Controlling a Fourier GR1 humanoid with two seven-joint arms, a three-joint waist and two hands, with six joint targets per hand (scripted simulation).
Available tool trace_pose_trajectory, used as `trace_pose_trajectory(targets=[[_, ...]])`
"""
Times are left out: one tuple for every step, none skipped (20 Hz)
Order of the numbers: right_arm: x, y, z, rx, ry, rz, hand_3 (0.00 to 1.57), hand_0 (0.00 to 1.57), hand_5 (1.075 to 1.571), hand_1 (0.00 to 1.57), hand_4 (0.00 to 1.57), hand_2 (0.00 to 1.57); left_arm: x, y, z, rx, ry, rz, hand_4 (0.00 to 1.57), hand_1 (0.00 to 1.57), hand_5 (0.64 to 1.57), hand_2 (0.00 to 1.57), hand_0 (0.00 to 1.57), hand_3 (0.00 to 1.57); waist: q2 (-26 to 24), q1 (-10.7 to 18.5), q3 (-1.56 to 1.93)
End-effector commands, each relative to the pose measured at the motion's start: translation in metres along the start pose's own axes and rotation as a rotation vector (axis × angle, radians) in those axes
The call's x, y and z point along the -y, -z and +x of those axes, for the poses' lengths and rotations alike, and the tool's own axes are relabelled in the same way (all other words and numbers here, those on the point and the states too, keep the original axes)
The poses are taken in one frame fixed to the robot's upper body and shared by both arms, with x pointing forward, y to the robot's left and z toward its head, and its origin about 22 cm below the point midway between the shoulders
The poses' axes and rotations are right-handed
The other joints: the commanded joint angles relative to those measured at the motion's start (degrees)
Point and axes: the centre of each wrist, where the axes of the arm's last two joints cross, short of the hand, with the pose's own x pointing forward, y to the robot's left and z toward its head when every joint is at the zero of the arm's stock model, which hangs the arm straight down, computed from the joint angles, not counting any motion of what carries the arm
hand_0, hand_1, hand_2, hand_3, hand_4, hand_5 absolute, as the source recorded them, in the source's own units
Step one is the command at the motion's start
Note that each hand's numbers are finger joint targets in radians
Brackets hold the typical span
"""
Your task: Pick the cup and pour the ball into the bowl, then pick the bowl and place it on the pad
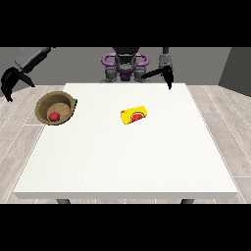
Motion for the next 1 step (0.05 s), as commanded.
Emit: trace_pose_trajectory(targets=[[0.0146,-0.0013,0.0360,0.030,0.044,0.085,0.29,0.00,1.503,0.00,0.00,0.19,0.0071,-0.0109,-0.0236,-0.070,0.019,0.001,0.00,0.00,1.569,0.00,0.00,0.00,-3.97,-1.75,-0.09]])
